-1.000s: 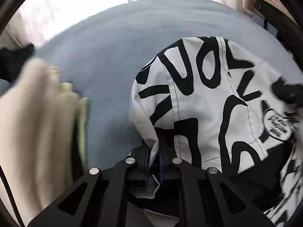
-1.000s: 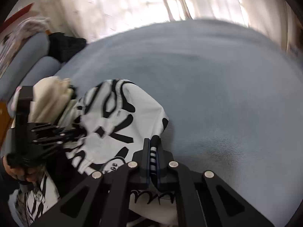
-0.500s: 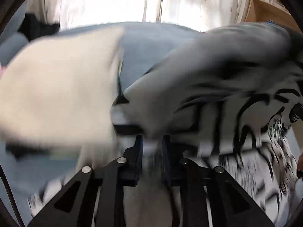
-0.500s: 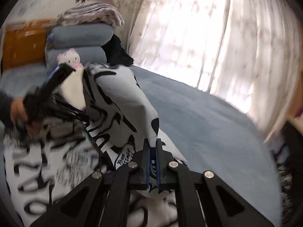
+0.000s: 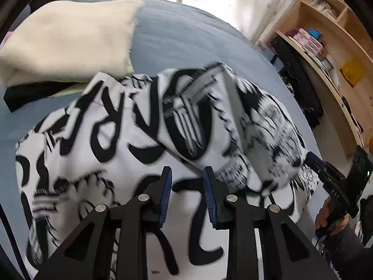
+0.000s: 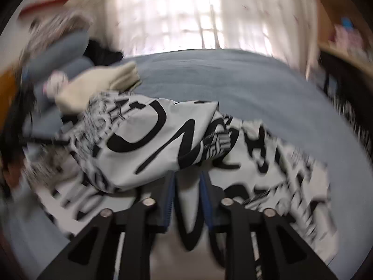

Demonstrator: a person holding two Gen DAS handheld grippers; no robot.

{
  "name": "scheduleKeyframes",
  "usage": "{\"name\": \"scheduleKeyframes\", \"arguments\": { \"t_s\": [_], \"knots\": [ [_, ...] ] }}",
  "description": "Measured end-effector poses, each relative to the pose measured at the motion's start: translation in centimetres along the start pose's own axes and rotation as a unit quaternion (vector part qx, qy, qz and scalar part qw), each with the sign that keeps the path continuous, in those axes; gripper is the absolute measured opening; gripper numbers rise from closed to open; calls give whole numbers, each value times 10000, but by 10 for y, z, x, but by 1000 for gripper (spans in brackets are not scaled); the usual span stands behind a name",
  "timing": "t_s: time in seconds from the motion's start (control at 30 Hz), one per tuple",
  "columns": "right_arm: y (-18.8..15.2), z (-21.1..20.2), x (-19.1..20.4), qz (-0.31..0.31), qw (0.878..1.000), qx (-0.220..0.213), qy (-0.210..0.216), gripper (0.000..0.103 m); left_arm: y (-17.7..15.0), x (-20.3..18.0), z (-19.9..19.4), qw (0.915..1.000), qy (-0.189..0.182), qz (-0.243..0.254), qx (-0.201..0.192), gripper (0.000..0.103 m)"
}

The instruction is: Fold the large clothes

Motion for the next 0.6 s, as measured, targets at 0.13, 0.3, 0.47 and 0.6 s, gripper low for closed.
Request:
{"name": "scheduleKeyframes", "arguments": {
  "t_s": [0.13, 0.3, 0.47, 0.6],
  "knots": [
    [-9, -4, 5, 778, 9961, 97, 409, 39, -29, -18, -4, 9995, -243, -201, 75, 27],
    [-18, 0, 9, 1241, 9886, 237, 823, 40, -46, -15, 0, 9954, -638, -707, -90, 40],
    [-22, 13, 19, 1470, 9829, 344, 1056, 40, -41, 6, 22, 9866, -964, -1294, -228, 42],
    [-21, 31, 22, 1646, 9781, 400, 1208, 40, -39, 17, 50, 9741, -1409, -1744, -293, 42]
  ]
}}
Point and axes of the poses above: each gripper's, at about its wrist camera, not at the fingertips, and z roughly the way its jaws point, x to its left, y to its top, the point moved 4 cm from there along z, roughly the way its jaws point, and after that the axes turned 2 degrees about -y, right-handed, at the moved point
